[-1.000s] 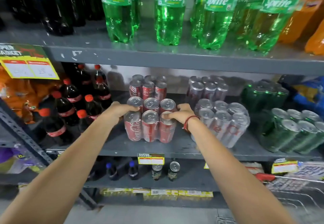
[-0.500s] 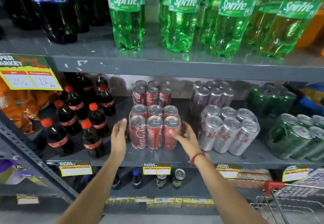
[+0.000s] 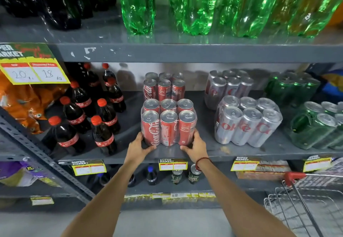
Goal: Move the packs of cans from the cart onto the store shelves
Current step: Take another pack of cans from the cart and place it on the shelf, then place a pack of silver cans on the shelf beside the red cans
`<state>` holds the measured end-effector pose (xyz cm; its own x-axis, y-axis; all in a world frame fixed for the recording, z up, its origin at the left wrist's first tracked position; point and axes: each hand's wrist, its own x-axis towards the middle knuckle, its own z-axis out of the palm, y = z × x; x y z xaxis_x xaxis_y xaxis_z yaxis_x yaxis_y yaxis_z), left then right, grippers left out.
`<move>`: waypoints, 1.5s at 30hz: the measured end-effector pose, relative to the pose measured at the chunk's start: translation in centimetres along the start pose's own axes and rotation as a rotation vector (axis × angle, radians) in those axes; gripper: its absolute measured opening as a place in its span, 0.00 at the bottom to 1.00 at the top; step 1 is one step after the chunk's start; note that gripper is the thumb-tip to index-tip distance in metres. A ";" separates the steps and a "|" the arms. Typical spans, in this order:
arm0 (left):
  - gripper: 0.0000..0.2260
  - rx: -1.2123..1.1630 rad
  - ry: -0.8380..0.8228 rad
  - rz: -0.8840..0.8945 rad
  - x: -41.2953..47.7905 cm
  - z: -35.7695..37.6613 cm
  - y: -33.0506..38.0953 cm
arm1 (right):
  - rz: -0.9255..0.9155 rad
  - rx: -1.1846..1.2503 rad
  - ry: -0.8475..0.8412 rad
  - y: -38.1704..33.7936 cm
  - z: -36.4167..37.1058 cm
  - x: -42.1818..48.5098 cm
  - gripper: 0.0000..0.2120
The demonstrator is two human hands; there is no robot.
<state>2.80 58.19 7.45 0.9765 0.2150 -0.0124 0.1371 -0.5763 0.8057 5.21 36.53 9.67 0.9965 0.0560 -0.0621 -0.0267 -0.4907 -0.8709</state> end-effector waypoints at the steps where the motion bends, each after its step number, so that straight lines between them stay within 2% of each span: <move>1: 0.30 -0.009 -0.003 0.005 -0.1 -0.1 -0.2 | -0.005 -0.004 0.005 0.1 0.1 -0.2 0.36; 21: 0.28 -0.008 0.068 0.052 -2.8 -0.1 -1.2 | 0.005 0.078 0.087 1.5 1.1 -1.7 0.37; 35: 0.27 0.031 0.090 0.010 -3.2 0.1 -1.6 | -0.036 0.109 0.045 2.4 0.8 -1.6 0.33; 38: 0.28 0.011 0.184 -0.003 -4.1 0.8 -0.7 | -0.070 0.100 -0.006 2.2 0.1 -1.6 0.31; 40: 0.30 -0.066 0.335 -0.025 -5.3 2.0 0.3 | -0.087 0.115 -0.013 2.6 -0.7 -1.9 0.32; 42: 0.29 -0.062 0.543 -0.106 -6.5 4.2 1.7 | -0.081 0.105 0.054 3.8 -2.2 -2.2 0.33; 43: 0.27 -0.036 0.627 -0.145 -7.1 5.6 2.6 | -0.087 0.094 0.108 4.6 -3.2 -2.3 0.30; 45: 0.21 -0.032 0.662 -0.127 -8.1 8.6 4.9 | -0.086 0.083 0.239 6.3 -5.7 -2.5 0.21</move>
<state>-3.02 46.79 6.42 0.6439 0.7234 0.2491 0.2296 -0.4933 0.8390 2.96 28.38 7.12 0.9855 -0.1178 0.1224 0.0623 -0.4199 -0.9054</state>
